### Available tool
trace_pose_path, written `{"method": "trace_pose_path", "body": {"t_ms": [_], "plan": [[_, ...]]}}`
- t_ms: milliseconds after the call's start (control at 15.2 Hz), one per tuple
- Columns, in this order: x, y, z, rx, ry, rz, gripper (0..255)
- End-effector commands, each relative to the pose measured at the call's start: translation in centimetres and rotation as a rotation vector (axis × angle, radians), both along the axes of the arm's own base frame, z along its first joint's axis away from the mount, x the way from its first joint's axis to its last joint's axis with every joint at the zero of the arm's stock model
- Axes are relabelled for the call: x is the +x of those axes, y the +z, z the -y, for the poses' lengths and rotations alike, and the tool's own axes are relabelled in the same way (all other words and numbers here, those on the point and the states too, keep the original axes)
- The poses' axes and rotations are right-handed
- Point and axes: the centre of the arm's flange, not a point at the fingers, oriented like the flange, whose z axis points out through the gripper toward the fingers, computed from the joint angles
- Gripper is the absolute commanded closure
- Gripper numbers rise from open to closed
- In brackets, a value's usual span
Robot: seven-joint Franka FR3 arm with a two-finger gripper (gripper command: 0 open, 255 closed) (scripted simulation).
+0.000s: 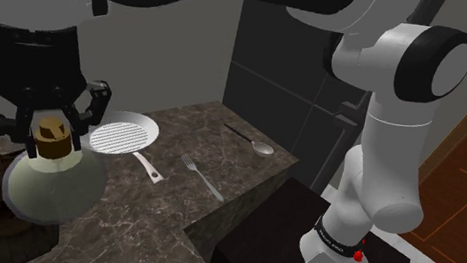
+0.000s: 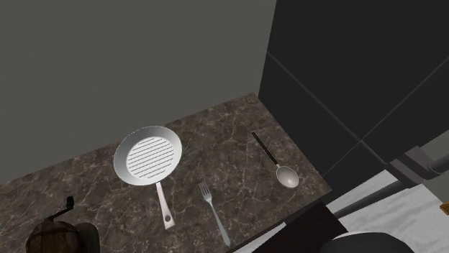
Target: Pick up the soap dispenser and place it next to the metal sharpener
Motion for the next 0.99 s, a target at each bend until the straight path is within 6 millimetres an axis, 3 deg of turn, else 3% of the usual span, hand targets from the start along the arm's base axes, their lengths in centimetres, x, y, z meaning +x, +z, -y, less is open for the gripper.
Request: {"method": "trace_pose_path", "body": {"t_ms": [0,924], "plan": [[0.0,-1.1,-0.1,0.001,0.0,0.001,255],[0.0,-8.5,-0.1,0.001,0.0,0.001,255]]}}
